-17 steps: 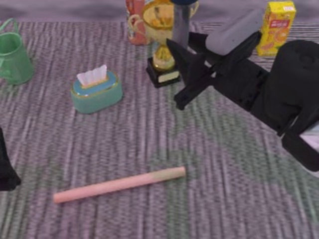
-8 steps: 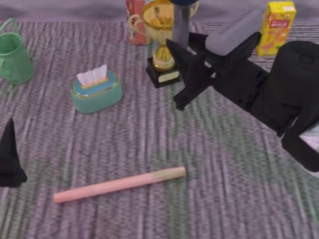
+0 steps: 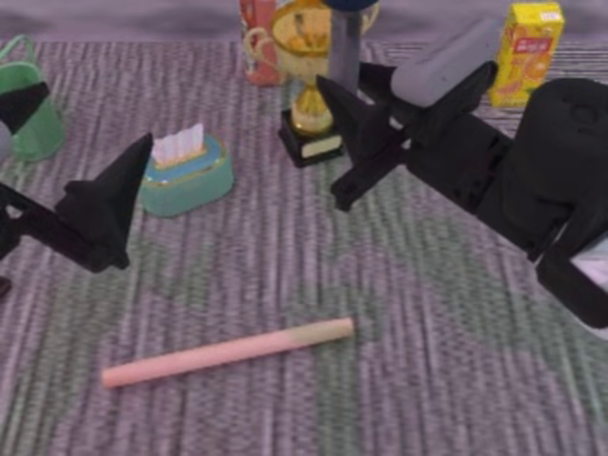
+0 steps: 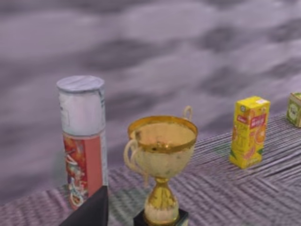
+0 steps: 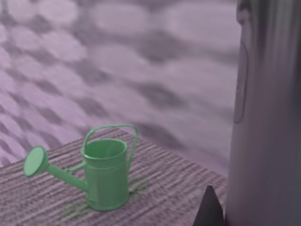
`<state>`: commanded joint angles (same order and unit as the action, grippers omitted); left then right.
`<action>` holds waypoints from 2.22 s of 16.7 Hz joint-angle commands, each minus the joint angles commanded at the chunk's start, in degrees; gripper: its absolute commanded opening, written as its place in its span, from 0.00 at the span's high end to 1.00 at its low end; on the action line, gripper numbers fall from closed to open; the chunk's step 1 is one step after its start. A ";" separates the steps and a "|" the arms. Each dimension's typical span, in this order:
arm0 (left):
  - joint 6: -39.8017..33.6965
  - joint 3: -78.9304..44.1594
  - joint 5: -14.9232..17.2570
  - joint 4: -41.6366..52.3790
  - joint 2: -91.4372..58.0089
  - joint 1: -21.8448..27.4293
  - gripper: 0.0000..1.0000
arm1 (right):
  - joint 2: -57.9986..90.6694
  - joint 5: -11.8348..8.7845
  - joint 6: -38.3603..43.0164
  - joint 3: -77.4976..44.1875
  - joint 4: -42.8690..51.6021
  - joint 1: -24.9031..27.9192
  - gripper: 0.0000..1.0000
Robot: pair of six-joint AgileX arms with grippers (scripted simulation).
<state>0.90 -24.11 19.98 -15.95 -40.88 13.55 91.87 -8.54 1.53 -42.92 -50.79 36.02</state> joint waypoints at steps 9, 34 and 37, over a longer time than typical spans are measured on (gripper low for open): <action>0.27 -15.35 12.82 -10.14 -26.61 8.71 0.00 | 0.00 0.00 0.00 0.00 0.00 0.00 1.00; 0.00 -31.60 3.66 -15.71 -48.23 18.52 0.38 | 0.00 0.00 0.00 0.00 0.00 0.00 1.00; 0.00 -31.60 3.66 -15.71 -48.23 18.52 0.60 | 0.00 0.00 0.00 0.00 0.00 0.00 1.00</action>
<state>0.90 -55.71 23.65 -31.67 -89.11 32.07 91.87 -8.54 1.53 -42.92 -50.79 36.02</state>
